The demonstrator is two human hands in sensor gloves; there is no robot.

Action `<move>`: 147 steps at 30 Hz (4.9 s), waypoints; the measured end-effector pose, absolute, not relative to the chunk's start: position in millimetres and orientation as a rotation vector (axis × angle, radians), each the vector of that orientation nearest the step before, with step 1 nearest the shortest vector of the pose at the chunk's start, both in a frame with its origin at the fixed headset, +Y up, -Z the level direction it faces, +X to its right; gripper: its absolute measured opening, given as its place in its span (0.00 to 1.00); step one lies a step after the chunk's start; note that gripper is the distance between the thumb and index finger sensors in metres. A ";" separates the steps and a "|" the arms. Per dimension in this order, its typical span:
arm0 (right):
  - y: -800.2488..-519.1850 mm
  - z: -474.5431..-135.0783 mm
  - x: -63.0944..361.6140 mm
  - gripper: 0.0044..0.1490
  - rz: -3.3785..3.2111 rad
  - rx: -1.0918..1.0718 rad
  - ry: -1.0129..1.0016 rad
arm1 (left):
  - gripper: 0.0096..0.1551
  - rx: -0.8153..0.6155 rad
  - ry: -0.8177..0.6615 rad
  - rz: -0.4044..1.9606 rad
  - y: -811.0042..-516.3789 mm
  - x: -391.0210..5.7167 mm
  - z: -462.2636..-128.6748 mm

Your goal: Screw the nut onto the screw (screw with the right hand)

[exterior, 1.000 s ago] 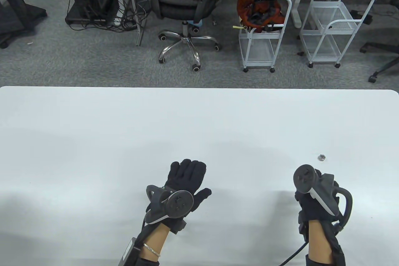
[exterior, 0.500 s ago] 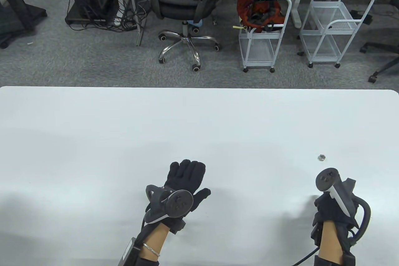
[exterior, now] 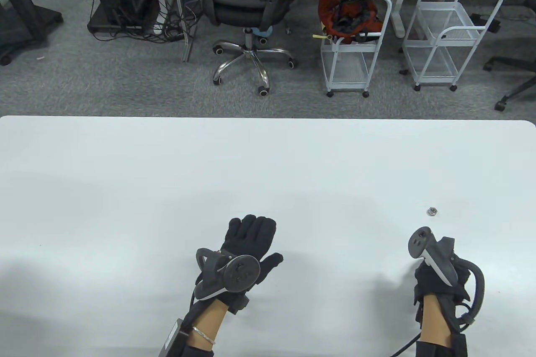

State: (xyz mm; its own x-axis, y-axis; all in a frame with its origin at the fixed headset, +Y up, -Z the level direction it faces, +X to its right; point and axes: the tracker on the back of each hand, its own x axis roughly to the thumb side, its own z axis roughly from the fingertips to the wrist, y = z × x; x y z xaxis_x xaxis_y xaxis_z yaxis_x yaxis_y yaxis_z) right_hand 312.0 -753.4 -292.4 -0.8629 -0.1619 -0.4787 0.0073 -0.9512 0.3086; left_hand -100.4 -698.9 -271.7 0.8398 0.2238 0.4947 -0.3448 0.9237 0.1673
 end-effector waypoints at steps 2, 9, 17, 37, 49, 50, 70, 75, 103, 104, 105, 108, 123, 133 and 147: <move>-751.7 -293.1 309.5 0.28 -2.906 0.775 -0.446 | 0.43 0.257 -0.496 0.307 -698.6 -99.0 -271.1; -722.0 -295.5 277.3 0.27 -2.998 0.548 -0.238 | 0.44 0.251 -0.539 0.375 -695.6 -90.7 -266.8; -688.9 -289.1 213.6 0.26 -3.416 -0.012 0.120 | 0.44 0.234 -0.552 0.513 -694.0 -84.0 -263.8; -692.7 -264.8 127.4 0.30 -3.826 -0.962 0.155 | 0.37 0.169 -0.541 0.669 -701.8 -69.3 -261.4; -692.7 -277.7 145.9 0.35 -3.742 -0.900 0.200 | 0.29 0.248 -0.504 0.565 -697.9 -70.8 -260.9; -691.0 -280.3 150.9 0.35 -3.699 -0.841 0.227 | 0.29 0.253 -0.495 0.555 -698.5 -71.6 -261.6; -712.0 -378.9 323.6 0.44 -3.118 0.676 -0.225 | 0.29 0.211 -0.449 0.584 -702.3 -77.5 -267.7; -731.5 -397.8 345.6 0.42 -3.103 0.857 -0.347 | 0.29 0.216 -0.439 0.589 -701.4 -79.8 -268.6; -757.0 -437.2 345.1 0.27 -2.828 0.821 -0.392 | 0.29 0.196 -0.395 0.543 -704.5 -86.0 -275.4; -755.3 -435.1 343.1 0.27 -2.836 0.795 -0.376 | 0.29 0.194 -0.393 0.543 -704.9 -86.5 -275.6; -752.9 -431.5 339.5 0.27 -2.847 0.748 -0.352 | 0.29 0.192 -0.391 0.543 -705.2 -87.1 -276.0; -743.5 -421.8 326.4 0.28 -2.892 0.629 -0.297 | 0.29 0.189 -0.386 0.555 -704.9 -88.4 -277.2; -686.2 -325.1 206.3 0.30 -3.644 -0.043 0.088 | 0.29 0.162 -0.432 0.620 -703.0 -78.3 -270.7; -695.5 -281.8 162.5 0.30 -3.875 -0.529 0.117 | 0.29 0.153 -0.446 0.659 -704.8 -74.9 -268.0; -706.3 -273.0 149.0 0.31 -4.103 -0.744 0.075 | 0.29 0.121 -0.431 0.759 -707.3 -76.4 -268.0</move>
State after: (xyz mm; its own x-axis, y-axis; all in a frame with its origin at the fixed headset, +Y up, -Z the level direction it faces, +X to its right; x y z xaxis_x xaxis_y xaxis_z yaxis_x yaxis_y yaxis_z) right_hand 149.0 -706.3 -273.0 -0.4671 0.8381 0.2816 -0.8479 -0.5149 0.1260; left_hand -76.4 -707.3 -268.0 0.6431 0.6401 0.4204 -0.6888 0.7234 -0.0477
